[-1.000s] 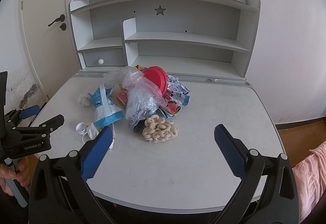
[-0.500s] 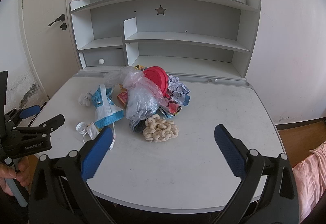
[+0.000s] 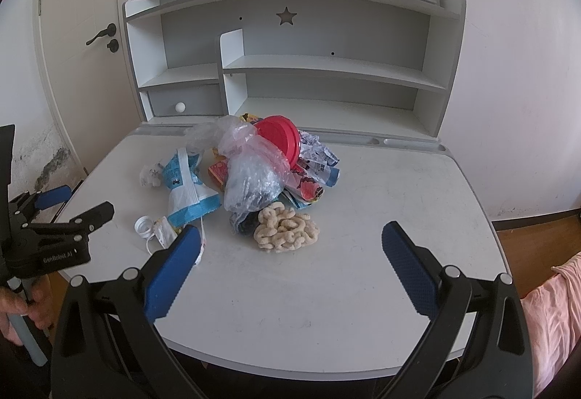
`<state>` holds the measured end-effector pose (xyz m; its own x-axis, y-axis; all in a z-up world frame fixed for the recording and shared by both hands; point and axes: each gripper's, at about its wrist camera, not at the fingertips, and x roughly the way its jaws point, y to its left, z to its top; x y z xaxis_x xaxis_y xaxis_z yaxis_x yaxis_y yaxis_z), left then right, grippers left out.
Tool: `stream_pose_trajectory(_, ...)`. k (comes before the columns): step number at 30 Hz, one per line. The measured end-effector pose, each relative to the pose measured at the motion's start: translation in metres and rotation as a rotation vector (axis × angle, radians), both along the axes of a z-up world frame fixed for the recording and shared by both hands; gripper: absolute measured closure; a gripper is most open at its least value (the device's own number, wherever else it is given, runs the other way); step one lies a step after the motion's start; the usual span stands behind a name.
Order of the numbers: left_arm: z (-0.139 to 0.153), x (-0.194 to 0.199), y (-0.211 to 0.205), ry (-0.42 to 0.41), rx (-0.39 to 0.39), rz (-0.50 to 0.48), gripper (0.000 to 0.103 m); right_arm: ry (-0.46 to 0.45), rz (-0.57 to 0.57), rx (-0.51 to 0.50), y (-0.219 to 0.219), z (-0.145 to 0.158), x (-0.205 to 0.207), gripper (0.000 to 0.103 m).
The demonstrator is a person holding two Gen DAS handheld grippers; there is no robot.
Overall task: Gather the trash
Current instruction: 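Grasp the white tissue with the left tool while the right tool grasps the clear plastic bag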
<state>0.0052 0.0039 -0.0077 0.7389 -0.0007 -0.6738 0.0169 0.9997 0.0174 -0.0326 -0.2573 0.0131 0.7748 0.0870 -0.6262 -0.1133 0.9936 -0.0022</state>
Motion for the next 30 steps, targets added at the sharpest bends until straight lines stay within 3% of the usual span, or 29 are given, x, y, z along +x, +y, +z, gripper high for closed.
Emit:
stream_pose_trajectory(9,-0.029,0.061,0.037,0.104,-0.038,-0.017,0.006,0.072,0.058,0.020,-0.006,-0.034,0.022,0.006)
stream_pose_trajectory(12,-0.050,0.102,0.040,0.177,-0.028,-0.033,0.006,0.108,0.049,0.034,-0.010,-0.046,0.033,0.006)
stream_pose_trajectory(17,-0.062,0.140,0.040,0.195,0.021,-0.051,0.007,0.133,0.035,0.054,-0.018,-0.057,0.045,0.006)
stream_pose_trajectory(18,-0.063,0.144,0.040,0.188,0.023,-0.058,0.009,0.140,0.034,0.057,-0.017,-0.058,0.048,0.007)
stream_pose_trajectory(20,-0.065,0.150,0.042,0.198,0.033,-0.073,0.030,0.156,0.043,0.058,-0.014,-0.059,0.057,0.015)
stream_pose_trajectory(21,-0.067,0.152,0.044,0.209,0.026,-0.082,0.051,0.160,0.056,0.062,-0.011,-0.059,0.062,0.016)
stream_pose_trajectory(22,-0.070,0.153,0.047,0.225,0.007,-0.087,0.064,0.162,0.069,0.064,-0.008,-0.058,0.067,0.018)
stream_pose_trajectory(25,-0.067,0.144,0.057,0.206,-0.028,-0.092,0.067,0.168,0.102,0.024,0.011,-0.055,0.090,0.027)
stream_pose_trajectory(30,-0.054,0.118,0.073,0.168,-0.043,-0.074,0.067,0.144,0.172,-0.069,0.056,-0.046,0.130,0.028)
